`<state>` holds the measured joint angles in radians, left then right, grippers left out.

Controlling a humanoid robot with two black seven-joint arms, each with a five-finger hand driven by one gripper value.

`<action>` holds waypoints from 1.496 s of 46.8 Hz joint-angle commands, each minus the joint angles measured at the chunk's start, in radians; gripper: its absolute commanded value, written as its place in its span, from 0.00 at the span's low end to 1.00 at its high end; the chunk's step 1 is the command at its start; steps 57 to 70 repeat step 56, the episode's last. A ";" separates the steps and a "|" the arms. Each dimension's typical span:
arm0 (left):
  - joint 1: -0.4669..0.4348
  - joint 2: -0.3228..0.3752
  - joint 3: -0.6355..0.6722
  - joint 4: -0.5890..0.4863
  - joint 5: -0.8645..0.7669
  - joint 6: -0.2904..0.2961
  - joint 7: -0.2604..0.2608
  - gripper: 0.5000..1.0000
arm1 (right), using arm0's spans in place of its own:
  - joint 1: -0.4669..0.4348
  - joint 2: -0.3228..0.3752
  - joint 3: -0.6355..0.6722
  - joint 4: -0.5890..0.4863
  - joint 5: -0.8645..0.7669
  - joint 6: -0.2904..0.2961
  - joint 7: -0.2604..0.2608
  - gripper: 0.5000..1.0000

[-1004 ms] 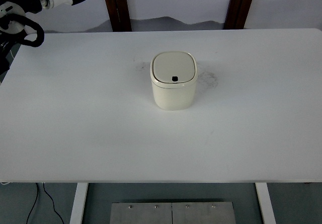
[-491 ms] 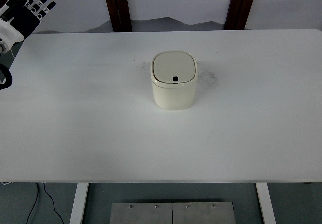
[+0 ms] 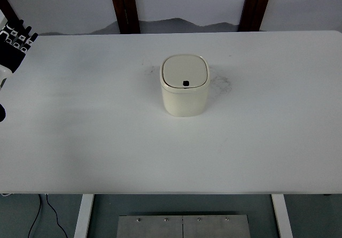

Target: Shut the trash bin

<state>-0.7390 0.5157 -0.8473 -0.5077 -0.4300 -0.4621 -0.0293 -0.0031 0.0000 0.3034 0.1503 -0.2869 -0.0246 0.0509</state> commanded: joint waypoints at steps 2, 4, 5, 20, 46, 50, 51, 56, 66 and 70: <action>0.043 -0.005 -0.002 0.000 -0.016 -0.001 -0.043 1.00 | 0.000 0.000 0.000 0.000 0.000 0.000 0.000 0.98; 0.052 -0.006 -0.002 0.000 -0.016 -0.001 -0.053 1.00 | 0.000 0.000 0.000 0.000 0.000 0.000 0.000 0.98; 0.055 -0.006 -0.002 0.000 -0.016 -0.001 -0.055 1.00 | 0.000 0.000 0.000 0.000 0.000 0.000 0.000 0.98; 0.056 -0.006 -0.004 -0.002 -0.016 -0.001 -0.057 1.00 | 0.000 0.000 -0.001 0.002 -0.005 0.000 -0.002 0.98; 0.044 -0.008 0.002 0.000 0.014 0.010 -0.057 1.00 | 0.000 0.000 -0.001 0.003 -0.005 0.000 0.000 0.98; 0.046 -0.017 0.004 0.001 0.046 0.011 -0.057 1.00 | 0.000 0.000 -0.001 0.003 -0.005 0.000 -0.002 0.98; 0.046 -0.020 0.002 0.001 0.051 0.011 -0.057 1.00 | 0.000 0.000 -0.001 0.003 -0.005 0.000 -0.002 0.98; 0.046 -0.023 0.001 0.001 0.060 0.011 -0.057 1.00 | 0.000 0.000 -0.001 0.003 -0.006 0.000 0.000 0.98; 0.046 -0.023 0.001 0.001 0.060 0.011 -0.057 1.00 | 0.000 0.000 -0.001 0.003 -0.006 0.000 0.000 0.98; 0.046 -0.023 0.001 0.001 0.060 0.011 -0.057 1.00 | 0.000 0.000 -0.001 0.003 -0.006 0.000 0.000 0.98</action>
